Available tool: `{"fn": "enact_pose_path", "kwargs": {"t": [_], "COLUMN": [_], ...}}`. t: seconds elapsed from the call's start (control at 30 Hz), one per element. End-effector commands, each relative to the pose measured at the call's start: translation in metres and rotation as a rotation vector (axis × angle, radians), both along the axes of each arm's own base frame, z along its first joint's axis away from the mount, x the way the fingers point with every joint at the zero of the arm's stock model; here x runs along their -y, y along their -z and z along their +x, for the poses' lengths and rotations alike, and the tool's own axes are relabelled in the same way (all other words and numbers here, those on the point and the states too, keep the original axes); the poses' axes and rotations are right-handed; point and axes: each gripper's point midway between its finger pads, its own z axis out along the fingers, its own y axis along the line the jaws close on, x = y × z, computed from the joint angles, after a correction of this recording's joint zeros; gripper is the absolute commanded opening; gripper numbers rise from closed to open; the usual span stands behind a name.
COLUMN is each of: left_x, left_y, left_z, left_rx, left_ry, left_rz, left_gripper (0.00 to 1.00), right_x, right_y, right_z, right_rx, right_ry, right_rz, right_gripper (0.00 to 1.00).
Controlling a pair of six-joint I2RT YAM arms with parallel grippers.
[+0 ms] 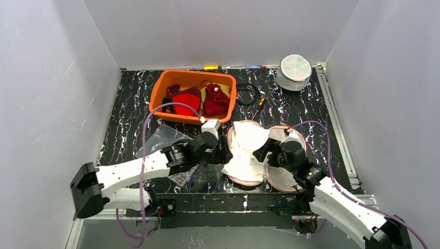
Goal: Unzip the laundry bag and remove the bra
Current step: Pick up the bra from the laundry bag.
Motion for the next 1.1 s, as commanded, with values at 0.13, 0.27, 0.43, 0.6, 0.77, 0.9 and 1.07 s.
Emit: {"fn": "enact_pose_path", "kwargs": {"t": [0.13,0.27,0.43,0.6,0.77,0.9,1.07], "left_x": [0.060,0.053,0.036,0.025,0.022,0.023,0.025], "left_y": [0.031,0.070,0.103,0.119,0.126,0.127,0.122], "left_z": [0.004,0.008,0.010,0.008,0.006,0.003,0.003], "left_rx": [-0.079,-0.139,-0.198,-0.227,-0.242,-0.249,-0.248], "left_ry": [0.153,0.099,0.027,-0.002,-0.007,0.002,0.002], "left_rz": [0.017,0.117,0.181,0.208,0.208,0.198,0.181], "left_gripper": [0.27,0.15,0.04,0.01,0.00,0.00,0.00], "right_x": [-0.001,-0.011,-0.013,-0.010,-0.011,-0.015,-0.013], "right_y": [-0.017,-0.010,-0.003,0.009,0.014,0.006,-0.015], "right_z": [-0.003,-0.010,-0.012,-0.014,-0.014,-0.011,-0.004], "right_rx": [0.021,-0.036,-0.072,-0.106,-0.110,-0.081,-0.018], "right_ry": [0.070,0.034,0.032,0.047,0.049,0.038,0.039], "right_rz": [0.163,0.198,0.203,0.177,0.188,0.212,0.193], "right_gripper": [0.88,0.89,0.89,0.89,0.89,0.88,0.88]}}
